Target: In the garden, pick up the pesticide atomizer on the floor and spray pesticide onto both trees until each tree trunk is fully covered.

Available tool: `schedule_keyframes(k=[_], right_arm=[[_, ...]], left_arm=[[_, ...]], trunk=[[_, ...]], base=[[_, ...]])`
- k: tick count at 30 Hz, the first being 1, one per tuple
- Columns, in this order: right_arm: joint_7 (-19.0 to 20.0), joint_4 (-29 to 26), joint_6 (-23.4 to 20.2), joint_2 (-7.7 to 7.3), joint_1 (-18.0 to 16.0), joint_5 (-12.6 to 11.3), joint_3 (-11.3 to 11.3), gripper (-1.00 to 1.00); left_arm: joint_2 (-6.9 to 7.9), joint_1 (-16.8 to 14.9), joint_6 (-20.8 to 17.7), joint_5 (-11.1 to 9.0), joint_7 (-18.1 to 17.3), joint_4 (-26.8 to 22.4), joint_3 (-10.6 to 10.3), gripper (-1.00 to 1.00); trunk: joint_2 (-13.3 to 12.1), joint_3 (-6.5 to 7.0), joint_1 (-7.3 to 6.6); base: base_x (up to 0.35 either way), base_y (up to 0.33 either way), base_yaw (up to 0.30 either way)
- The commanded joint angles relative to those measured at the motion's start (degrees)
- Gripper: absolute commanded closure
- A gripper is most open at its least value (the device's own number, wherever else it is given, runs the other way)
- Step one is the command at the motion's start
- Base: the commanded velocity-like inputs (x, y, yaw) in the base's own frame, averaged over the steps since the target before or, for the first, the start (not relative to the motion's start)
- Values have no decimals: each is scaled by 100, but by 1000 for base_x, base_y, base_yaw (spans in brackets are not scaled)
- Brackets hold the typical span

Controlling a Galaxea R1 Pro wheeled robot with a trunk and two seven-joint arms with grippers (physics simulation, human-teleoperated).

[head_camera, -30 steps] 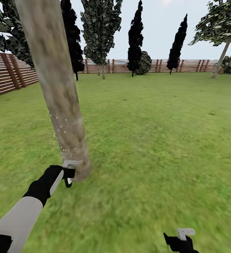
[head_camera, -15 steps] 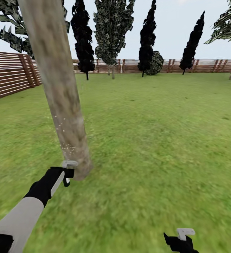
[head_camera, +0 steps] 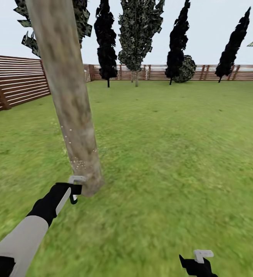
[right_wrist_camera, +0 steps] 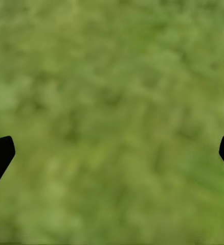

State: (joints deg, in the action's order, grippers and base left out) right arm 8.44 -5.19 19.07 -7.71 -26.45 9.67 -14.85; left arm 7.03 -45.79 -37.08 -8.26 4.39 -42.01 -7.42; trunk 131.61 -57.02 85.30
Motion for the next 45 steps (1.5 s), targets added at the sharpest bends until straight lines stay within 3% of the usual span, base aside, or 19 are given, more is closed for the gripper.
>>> schedule_keyframes(k=[1, 10, 13, 20, 23, 25, 27, 31, 34, 37, 38, 42, 45], right_arm=[[0, 0, 0, -2, 0, 0, 0, -100], [-9, -12, 8, -33, 0, -3, -6, -100], [-9, -9, 9, -30, 0, 0, -1, -100], [-9, -9, 6, -20, 0, 0, 0, -100], [-9, -9, 2, -20, 0, 0, 0, -100], [-9, -9, 0, -20, 0, 0, 0, -100], [-9, -9, 0, -19, 0, 0, 0, -100], [-9, -9, 0, -13, 0, 0, 0, -100], [-9, -9, 0, -11, 0, 0, 0, -100], [-9, -9, 0, -11, 0, 0, 0, -100], [-9, -9, 0, -11, 0, 0, 0, -100], [-9, -9, 0, -11, 0, 0, 0, -100], [-9, -9, 0, -11, 0, 0, 0, -100]], left_arm=[[-9, 0, -1, -10, 1, -6, 7, 100], [-29, -67, -6, 15, 1, -230, -17, 100], [-75, -284, -69, 3, -22, -350, -16, 100], [218, -624, -267, -5, -200, -572, -14, 100], [111, -659, -352, -9, -427, -886, -34, 100], [94, -661, -669, -9, -528, -1201, -41, 100], [202, -652, -768, 26, -1033, -1339, -24, 100], [509, -673, -870, -27, -1351, -1537, 109, 100], [441, -647, -1160, -34, -1404, -1753, 103, 100], [138, -670, -1352, -3, -1409, -1940, 85, 100], [106, -672, -1403, 17, -1407, -1965, 89, 100], [246, -802, -1464, -6, -1407, -1984, 140, 100], [348, -951, -1882, -12, -1406, -2275, 144, 100]], trunk=[[0, 0, 0], [0, 0, 0], [0, 0, 0], [0, 0, 0], [0, 0, 0], [0, 0, 0], [0, 0, 0], [0, 0, 0], [0, 0, 0], [0, 0, 0], [0, 0, 0], [0, 0, 0], [0, 0, 0]], base=[[112, -271, 273], [78, -114, 136], [0, 0, 0], [0, 0, 0], [0, 0, 0], [0, 0, 0], [0, 0, 0], [0, 0, 0], [0, 0, 0], [0, 0, 0], [0, 0, 0], [0, 0, 0], [0, 0, 0]])
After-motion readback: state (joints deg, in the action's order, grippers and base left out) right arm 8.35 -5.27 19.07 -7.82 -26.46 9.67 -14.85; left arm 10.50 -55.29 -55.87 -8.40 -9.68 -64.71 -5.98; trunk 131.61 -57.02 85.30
